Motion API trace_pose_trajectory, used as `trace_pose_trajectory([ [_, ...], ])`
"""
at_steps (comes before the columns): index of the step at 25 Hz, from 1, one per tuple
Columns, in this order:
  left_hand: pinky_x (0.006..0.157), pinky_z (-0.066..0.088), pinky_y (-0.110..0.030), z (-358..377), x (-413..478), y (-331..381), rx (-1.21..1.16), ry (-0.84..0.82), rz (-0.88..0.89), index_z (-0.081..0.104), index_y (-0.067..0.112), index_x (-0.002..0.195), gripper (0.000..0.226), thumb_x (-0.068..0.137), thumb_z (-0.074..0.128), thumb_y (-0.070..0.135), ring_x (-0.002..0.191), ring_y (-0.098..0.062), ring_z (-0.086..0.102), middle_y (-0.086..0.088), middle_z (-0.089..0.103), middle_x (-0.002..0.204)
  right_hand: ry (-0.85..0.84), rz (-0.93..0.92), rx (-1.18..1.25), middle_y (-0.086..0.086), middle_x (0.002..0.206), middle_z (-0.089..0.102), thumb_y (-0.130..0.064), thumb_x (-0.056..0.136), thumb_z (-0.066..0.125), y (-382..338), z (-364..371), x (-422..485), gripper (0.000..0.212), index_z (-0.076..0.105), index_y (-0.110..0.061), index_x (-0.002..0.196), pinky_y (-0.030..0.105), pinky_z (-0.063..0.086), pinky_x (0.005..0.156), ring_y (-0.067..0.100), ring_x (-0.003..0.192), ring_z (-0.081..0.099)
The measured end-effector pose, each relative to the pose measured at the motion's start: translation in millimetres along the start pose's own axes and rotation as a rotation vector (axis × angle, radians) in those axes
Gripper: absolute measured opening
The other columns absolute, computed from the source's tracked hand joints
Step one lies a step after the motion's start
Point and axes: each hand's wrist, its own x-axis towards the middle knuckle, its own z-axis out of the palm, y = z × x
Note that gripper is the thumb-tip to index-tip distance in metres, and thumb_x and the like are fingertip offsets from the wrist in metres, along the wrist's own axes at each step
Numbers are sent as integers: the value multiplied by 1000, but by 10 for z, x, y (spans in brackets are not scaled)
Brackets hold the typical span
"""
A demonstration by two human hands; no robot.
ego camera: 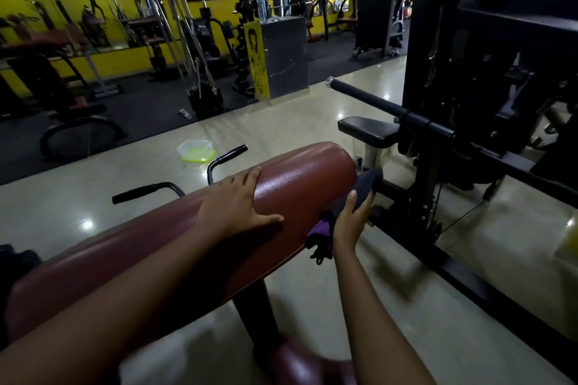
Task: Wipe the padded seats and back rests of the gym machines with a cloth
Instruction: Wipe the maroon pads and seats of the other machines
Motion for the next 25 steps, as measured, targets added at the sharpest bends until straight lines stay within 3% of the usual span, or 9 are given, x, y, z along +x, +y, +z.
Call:
trace_pose_trajectory([
  [2, 107, 35, -41, 0, -106, -56, 23, 12, 57, 22, 17, 148, 111, 61, 28, 87, 132, -28, 41, -10, 37, 148, -19, 38, -4, 17, 152, 21, -32, 101, 33, 50, 38, -320, 53, 16, -19, 148, 38, 30, 105, 31, 137, 29],
  [6, 102, 40, -46, 70, -610, -307, 212, 188, 199, 39, 12, 141, 91, 73, 36, 73, 127, -31, 50, -14, 48, 142, -127, 87, -7, 20, 152, 15, -34, 100, 32, 154, 137, -971, 53, 13, -26, 149, 39, 30, 105, 32, 139, 23],
  [10, 109, 24, -46, 142, -1128, -566, 260, 225, 261, 38, 10, 141, 77, 81, 39, 58, 133, -32, 43, -14, 43, 145, -229, 151, 15, 24, 149, 18, -31, 100, 35, 251, 250, -1656, 55, 11, -24, 149, 37, 33, 103, 36, 136, 28],
  [13, 110, 21, -46, 198, -1445, -657, 254, 226, 228, 36, 9, 140, 66, 84, 39, 44, 134, -32, 41, -14, 44, 145, -329, 142, -11, 26, 147, 22, -27, 98, 42, 301, 354, -2182, 58, 12, -21, 148, 38, 32, 105, 38, 135, 30],
  [16, 111, 15, -44, 216, -1722, -741, 151, 218, 214, 35, 10, 139, 59, 81, 37, 23, 137, -28, 29, -14, 42, 146, -549, 34, -142, 20, 150, 20, -27, 97, 45, 365, 257, -2610, 61, 12, -21, 148, 29, 29, 106, 34, 138, 28],
  [18, 114, 12, -42, 257, -1929, -697, -55, 281, 159, 36, 9, 141, 58, 84, 35, 17, 139, -23, 24, -13, 40, 147, -725, -110, -207, 13, 149, 24, -24, 98, 45, 412, 51, -2710, 57, 17, -21, 147, 8, 22, 99, 27, 137, 28],
  [20, 117, 14, -37, 254, -2196, -493, -494, 338, -49, 35, 9, 142, 52, 91, 37, 22, 140, -14, 22, -6, 36, 148, -863, -263, -228, 9, 146, 31, -20, 98, 45, 368, -197, -2710, 52, 22, -23, 145, 0, 19, 95, 18, 134, 33],
  [23, 106, 32, -23, 161, -2545, 128, -1342, 401, -596, 40, 21, 139, 41, 98, 44, 25, 130, -7, 38, 6, 42, 142, -1030, -302, -268, 2, 145, 34, -18, 98, 45, 96, -352, -2581, 50, 25, -26, 143, 2, 23, 98, 9, 130, 34],
  [25, 103, 40, -30, 223, -2591, 441, -1752, 304, -860, 46, 29, 132, 45, 92, 46, 50, 125, -11, 48, 7, 51, 135, -1273, -289, -314, -1, 149, 29, -17, 98, 41, -97, -301, -2528, 51, 22, -26, 145, 14, 21, 108, 9, 136, 28],
])
